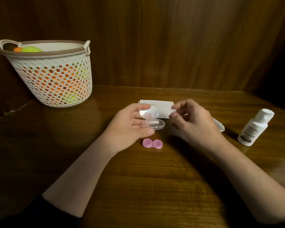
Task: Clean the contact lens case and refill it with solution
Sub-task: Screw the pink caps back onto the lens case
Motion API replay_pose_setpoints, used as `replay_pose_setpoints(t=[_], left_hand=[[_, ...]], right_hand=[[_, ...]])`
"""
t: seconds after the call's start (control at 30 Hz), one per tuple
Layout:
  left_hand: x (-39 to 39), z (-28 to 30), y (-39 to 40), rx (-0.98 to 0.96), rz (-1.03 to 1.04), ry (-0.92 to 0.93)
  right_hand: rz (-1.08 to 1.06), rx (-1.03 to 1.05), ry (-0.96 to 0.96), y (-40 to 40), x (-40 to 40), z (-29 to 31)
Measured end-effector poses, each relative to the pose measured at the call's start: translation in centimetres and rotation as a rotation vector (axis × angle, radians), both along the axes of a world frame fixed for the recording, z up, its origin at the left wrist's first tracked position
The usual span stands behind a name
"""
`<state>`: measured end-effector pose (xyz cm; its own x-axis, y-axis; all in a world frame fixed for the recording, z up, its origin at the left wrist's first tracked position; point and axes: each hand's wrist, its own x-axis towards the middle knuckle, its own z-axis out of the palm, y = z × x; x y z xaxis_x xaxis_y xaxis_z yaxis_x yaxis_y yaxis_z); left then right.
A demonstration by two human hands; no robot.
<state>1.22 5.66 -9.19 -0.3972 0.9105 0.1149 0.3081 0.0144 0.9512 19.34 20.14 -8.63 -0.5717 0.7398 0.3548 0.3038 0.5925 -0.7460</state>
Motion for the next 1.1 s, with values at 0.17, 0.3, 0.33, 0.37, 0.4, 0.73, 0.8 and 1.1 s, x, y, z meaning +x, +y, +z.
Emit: replay_pose_setpoints(t=[0.17,0.3,0.33,0.37,0.4,0.73,0.8,1.1], left_hand=[[-0.7,-0.5,0.2,-0.029,0.159,0.019],[-0.7,-0.6,0.2,-0.051,0.169,0.014],[-0.7,-0.6,0.2,-0.052,0.17,0.016],[-0.7,-0.6,0.2,-0.052,0.169,0.017],[-0.7,-0.6,0.2,-0.051,0.167,0.017],[0.2,-0.1,0.1,-0.055,0.056,0.047],[0.4,-0.1,0.1,-0.055,0.023,0.039],[0.7,0.3,-0.1,-0.027,-0.013,0.007]], right_hand=[[0.415,-0.082,-0.366,-0.6,0.4,-0.2],[0.482,-0.065,-0.389,-0.8,0.3,0.0],[0.492,-0.058,-0.378,-0.8,0.3,0.0],[0.502,-0.049,-0.381,-0.8,0.3,0.0],[0.512,-0.042,-0.393,-0.7,0.2,0.0],[0.328,0.012,-0.151,0.5,1.1,0.8],[0.328,0.019,-0.148,0.4,1.0,0.7],[0.358,0.066,-0.17,0.2,1.0,0.8]])
